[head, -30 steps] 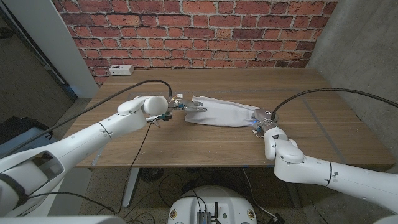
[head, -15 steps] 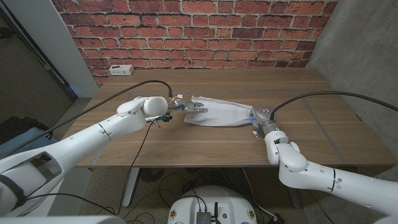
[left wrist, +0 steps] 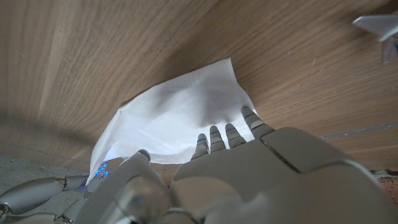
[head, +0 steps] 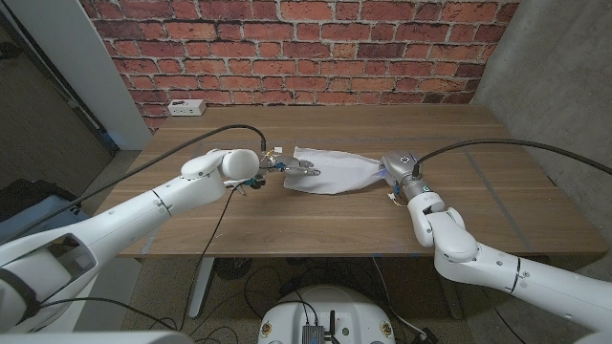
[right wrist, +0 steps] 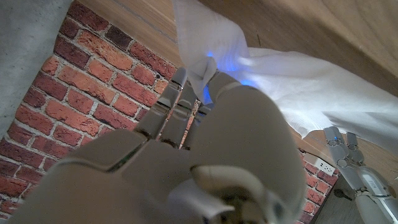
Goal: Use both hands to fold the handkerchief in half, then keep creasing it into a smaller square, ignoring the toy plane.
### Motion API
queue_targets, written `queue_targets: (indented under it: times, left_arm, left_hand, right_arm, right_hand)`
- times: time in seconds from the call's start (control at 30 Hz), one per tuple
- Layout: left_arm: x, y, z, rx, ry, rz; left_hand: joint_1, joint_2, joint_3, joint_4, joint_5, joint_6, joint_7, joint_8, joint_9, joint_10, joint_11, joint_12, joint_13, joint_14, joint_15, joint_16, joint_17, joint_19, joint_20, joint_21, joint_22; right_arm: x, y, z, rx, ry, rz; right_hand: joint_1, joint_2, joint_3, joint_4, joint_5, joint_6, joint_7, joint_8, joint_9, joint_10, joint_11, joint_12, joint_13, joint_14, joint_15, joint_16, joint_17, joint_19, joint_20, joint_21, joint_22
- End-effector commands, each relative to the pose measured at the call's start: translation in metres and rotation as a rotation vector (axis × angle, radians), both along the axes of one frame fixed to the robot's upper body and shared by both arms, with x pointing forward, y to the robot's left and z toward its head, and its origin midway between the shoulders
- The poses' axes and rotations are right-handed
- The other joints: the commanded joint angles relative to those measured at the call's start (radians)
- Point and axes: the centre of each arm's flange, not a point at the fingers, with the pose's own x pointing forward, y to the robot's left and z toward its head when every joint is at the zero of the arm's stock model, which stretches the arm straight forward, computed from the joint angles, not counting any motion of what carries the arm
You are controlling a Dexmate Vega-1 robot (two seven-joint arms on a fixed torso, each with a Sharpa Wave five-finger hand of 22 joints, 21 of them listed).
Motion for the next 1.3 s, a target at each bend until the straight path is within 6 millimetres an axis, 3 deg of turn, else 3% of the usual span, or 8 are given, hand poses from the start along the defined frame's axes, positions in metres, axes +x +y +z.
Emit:
queue_targets:
  times: [0.03, 0.33, 1.3]
  left_arm:
    - [0.003, -0.003, 0.000, 0.028, 0.029, 0.017]
    - [0.005, -0.005, 0.001, 0.041, 0.043, 0.024]
    - [0.001, -0.004, -0.003, 0.037, 0.047, 0.033]
  left_hand:
    - [-0.010, -0.002, -0.008, 0.000, 0.005, 0.017, 0.005, 0.008, 0.002, 0.015, 0.001, 0.012, 0.001, 0.011, 0.000, 0.005, -0.001, 0.002, 0.011, -0.004, -0.001]
    - [-0.018, -0.009, -0.022, 0.000, 0.013, 0.096, 0.036, 0.022, 0.002, 0.059, 0.008, 0.019, 0.001, 0.049, -0.003, 0.006, -0.001, 0.022, 0.017, -0.011, 0.000]
    - [-0.019, -0.018, -0.034, -0.003, 0.020, 0.111, 0.048, 0.012, 0.002, 0.067, 0.022, 0.013, 0.001, 0.055, -0.002, -0.001, -0.002, 0.031, 0.017, -0.021, -0.001]
  right_arm:
    - [0.000, -0.002, 0.016, -0.071, -0.062, 0.003]
    - [0.001, 0.003, 0.030, -0.142, -0.086, 0.028]
    - [0.006, 0.045, 0.084, -0.397, -0.189, 0.185]
  right_hand:
    - [0.010, -0.001, -0.001, 0.004, 0.000, 0.007, -0.010, -0.002, 0.004, 0.007, -0.010, 0.007, 0.005, 0.004, -0.140, -0.005, 0.006, 0.003, -0.025, 0.011, 0.003]
    - [0.013, -0.002, -0.005, 0.007, -0.001, 0.009, -0.009, -0.004, 0.005, 0.006, -0.012, 0.008, 0.009, 0.006, -0.139, -0.008, 0.011, 0.001, -0.024, 0.018, 0.004]
    - [0.022, -0.002, -0.012, 0.011, -0.002, 0.010, 0.000, -0.011, 0.008, 0.009, -0.011, 0.006, 0.009, 0.015, -0.141, -0.020, 0.023, -0.005, -0.030, 0.040, 0.008]
